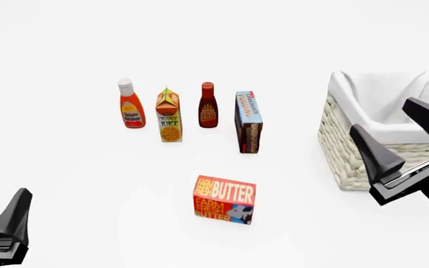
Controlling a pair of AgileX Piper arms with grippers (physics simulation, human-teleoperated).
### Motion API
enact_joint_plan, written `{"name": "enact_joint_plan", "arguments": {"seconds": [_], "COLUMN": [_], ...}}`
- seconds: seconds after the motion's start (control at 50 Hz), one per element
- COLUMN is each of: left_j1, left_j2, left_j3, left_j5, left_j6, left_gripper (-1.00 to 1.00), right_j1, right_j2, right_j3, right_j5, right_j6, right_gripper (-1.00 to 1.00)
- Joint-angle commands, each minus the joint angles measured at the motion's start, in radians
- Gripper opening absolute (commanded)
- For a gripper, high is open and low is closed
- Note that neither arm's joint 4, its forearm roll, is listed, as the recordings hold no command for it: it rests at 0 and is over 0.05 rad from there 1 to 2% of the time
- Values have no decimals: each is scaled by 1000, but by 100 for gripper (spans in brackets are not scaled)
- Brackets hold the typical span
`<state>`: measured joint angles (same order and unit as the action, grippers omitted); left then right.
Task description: Pick the butter and place it in the basket.
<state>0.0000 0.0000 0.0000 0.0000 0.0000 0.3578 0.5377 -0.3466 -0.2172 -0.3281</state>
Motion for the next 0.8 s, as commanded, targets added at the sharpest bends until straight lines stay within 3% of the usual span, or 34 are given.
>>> {"name": "enact_joint_plan", "arguments": {"seconds": [0.02,0.32,0.6,0.8], "left_j1": [0,0,0,0], "left_j2": [0,0,0,0], "left_j3": [0,0,0,0], "left_j5": [0,0,0,0], "left_j6": [0,0,0,0], "left_gripper": [100,100,100,100], "right_j1": [64,102,153,207], "right_j2": [106,302,481,542], "right_j3": [-46,-186,-381,-420], "right_j5": [-37,-19,93,138], "right_j6": [-89,-157,-203,-241], "right_gripper": [100,100,100,100]}}
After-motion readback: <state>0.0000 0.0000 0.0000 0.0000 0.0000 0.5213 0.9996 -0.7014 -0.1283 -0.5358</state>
